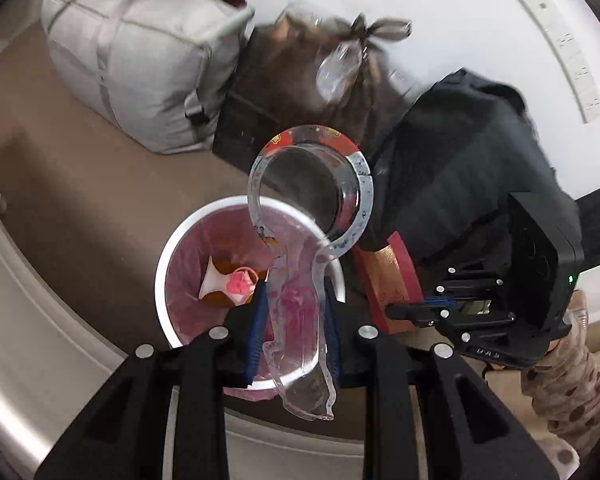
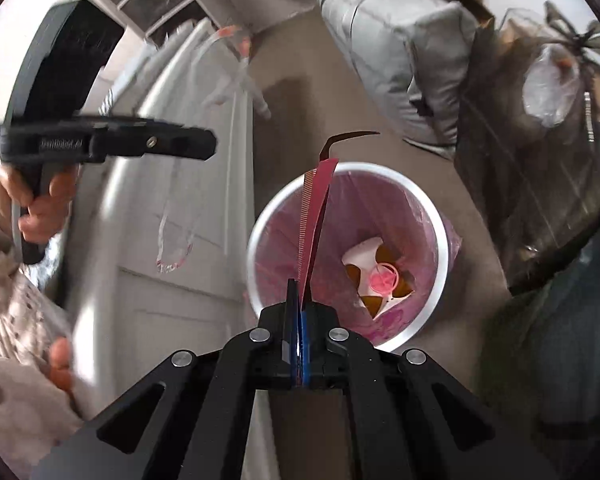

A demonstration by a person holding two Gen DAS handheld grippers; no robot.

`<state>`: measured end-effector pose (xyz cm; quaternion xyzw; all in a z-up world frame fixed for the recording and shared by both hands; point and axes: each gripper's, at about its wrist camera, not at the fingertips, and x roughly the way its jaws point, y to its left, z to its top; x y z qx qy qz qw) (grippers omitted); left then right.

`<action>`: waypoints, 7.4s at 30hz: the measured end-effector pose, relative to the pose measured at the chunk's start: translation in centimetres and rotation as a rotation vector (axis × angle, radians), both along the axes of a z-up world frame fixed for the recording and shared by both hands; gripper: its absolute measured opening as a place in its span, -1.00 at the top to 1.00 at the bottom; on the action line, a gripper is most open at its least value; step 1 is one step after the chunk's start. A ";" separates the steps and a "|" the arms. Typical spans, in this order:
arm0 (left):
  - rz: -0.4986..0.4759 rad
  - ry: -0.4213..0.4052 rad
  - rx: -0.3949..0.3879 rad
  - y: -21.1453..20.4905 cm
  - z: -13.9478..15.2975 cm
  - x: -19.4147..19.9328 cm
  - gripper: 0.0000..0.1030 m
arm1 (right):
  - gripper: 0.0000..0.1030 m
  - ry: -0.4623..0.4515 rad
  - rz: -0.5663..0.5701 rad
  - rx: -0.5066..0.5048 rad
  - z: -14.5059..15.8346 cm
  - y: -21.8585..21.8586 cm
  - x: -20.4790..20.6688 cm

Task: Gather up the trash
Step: 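Carry the plastic bag and red strap over the wastebasket, then open both tools to drop the bag and strap into the wastebasket, then move both tools back over the bed toward the white cup and carton, then grasp the white cup with the right tool while the left tool grasps the red strip, then carry the white cup and red strip over the pink-lined wastebasket, then open the right tool to drop the cup while the left tool releases the red strip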

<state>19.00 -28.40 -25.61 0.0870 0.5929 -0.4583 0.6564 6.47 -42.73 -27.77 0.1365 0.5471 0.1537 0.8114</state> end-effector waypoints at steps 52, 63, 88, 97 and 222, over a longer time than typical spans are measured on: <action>0.516 -0.287 -0.043 29.9 18.0 -13.4 -0.89 | -0.86 -0.348 0.191 -0.279 22.7 16.7 -2.0; 0.693 -0.358 0.056 42.3 16.6 -13.8 -0.89 | -0.86 -0.312 0.386 -0.240 21.7 29.3 1.8; 0.619 -0.318 0.118 45.9 11.0 -10.9 -0.89 | -0.44 -0.081 0.542 -0.076 11.7 43.6 10.5; 0.728 -0.182 0.143 47.5 8.5 -7.3 -0.77 | 0.05 -0.047 0.549 -0.021 10.1 44.3 10.8; 0.123 -0.221 0.103 2.5 6.3 -3.3 0.96 | -0.83 -0.004 -0.057 -0.091 1.3 -0.2 0.0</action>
